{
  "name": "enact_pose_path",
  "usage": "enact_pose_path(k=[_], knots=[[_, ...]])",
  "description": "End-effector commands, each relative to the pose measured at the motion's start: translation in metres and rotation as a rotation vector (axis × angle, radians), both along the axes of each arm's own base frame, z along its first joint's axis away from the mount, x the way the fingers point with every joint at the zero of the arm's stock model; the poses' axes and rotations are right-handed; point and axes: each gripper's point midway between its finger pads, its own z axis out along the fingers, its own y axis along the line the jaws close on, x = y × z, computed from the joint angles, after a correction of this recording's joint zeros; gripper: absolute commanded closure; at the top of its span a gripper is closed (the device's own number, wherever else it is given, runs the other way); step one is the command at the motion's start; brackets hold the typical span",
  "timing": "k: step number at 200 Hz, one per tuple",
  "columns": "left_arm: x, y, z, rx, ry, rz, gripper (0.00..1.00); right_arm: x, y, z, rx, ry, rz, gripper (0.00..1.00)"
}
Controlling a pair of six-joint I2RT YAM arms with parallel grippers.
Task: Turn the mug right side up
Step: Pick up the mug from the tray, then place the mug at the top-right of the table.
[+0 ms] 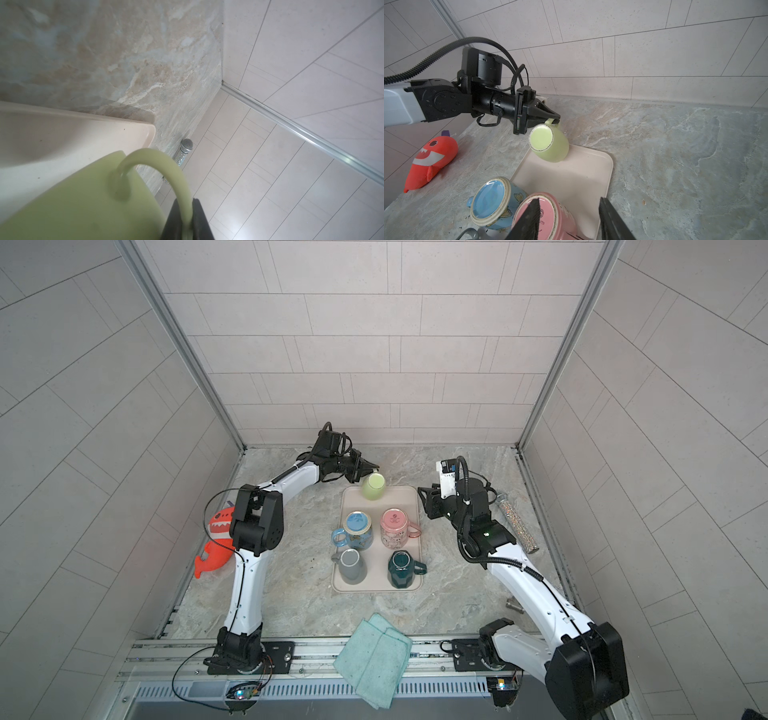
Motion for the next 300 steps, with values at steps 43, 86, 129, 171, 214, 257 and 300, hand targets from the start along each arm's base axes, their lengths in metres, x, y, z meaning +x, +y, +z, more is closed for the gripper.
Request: enact_pose_path(k=[43, 86, 129, 171, 214, 257, 300], knots=[[-0.012, -0.007, 0.129, -0.026, -0.538, -0.128, 1.00, -0.002, -0.003, 0.028, -0.005, -0.037, -0.003, 0.53], [-0.023, -0.010, 0.199, -0.157, -0.896, -0.103, 1.00, 0.002, 0.002, 0.043, -0.011, -0.042, 0.020, 0.53], [-0.058, -0.006, 0.256, -0.319, -1.224, -0.135, 1.00, 0.011, 0.017, 0.080, 0.002, -0.062, 0.106, 0.53], [-0.104, -0.006, 0.288, -0.405, -1.481, -0.226, 1.00, 0.027, 0.026, 0.116, 0.152, -0.041, 0.201, 0.53], [-0.133, -0.011, 0.284, -0.340, -1.641, -0.310, 1.00, 0.038, 0.024, 0.160, 0.338, -0.035, 0.305, 0.48], [-0.139, -0.008, 0.272, -0.232, -1.722, -0.308, 1.00, 0.049, 0.033, 0.199, 0.612, -0.003, 0.454, 0.45], [-0.135, -0.009, 0.252, -0.038, -1.765, -0.323, 1.00, 0.057, 0.045, 0.211, 0.789, 0.048, 0.579, 0.42]])
